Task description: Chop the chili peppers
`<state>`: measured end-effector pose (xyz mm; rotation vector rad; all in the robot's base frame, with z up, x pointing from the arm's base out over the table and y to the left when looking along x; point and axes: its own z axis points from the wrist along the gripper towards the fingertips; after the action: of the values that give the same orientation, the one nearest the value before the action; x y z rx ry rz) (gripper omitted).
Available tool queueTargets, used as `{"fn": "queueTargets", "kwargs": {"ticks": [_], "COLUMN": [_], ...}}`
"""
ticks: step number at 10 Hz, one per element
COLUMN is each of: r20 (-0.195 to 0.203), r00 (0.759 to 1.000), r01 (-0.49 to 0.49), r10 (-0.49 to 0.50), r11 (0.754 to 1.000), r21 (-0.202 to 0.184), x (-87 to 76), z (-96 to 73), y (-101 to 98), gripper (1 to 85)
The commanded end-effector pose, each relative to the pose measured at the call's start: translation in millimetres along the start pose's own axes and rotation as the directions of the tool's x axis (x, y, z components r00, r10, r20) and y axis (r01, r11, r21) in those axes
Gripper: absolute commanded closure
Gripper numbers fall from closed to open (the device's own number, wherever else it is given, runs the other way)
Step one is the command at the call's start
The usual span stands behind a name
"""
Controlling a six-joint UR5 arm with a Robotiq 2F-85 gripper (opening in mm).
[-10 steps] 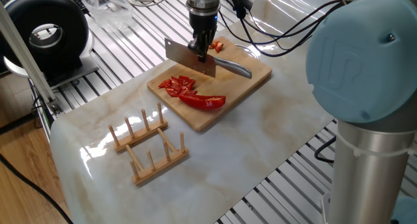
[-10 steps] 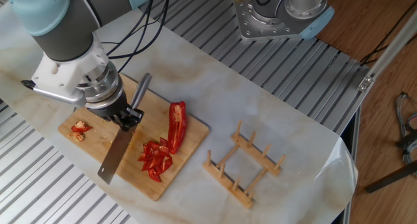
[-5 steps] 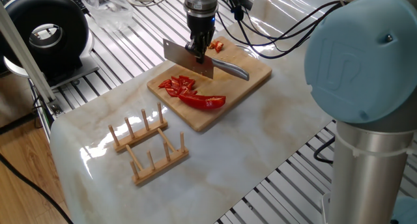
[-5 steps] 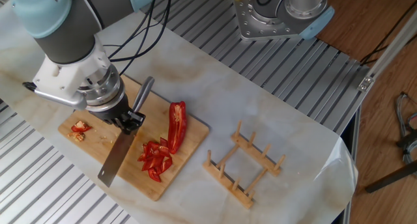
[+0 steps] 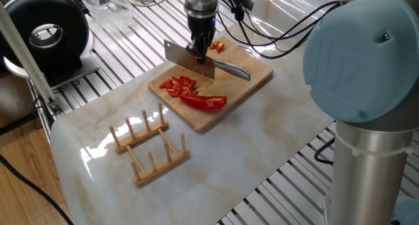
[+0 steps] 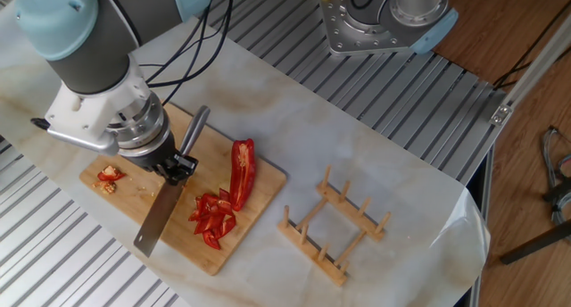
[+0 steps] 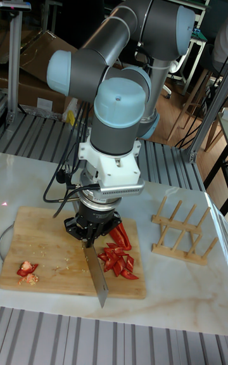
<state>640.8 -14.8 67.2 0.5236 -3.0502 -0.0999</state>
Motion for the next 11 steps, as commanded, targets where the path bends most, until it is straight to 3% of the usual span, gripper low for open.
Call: {"fn": "queueTargets", "kwargs": {"ticks": [1,11], "r20": [0.003,0.013], "r00": [1.0,1.0], "r01": [-0.002,0.017], "r10": [0.002,-0.017], "r11": [1.0,1.0], "r21": [-0.005,0.0], "x": [-2.5,-3.2], "z": [0.6,-0.3], "y": [-0.6,-8.8], "gripper": [84.3,84.3]}}
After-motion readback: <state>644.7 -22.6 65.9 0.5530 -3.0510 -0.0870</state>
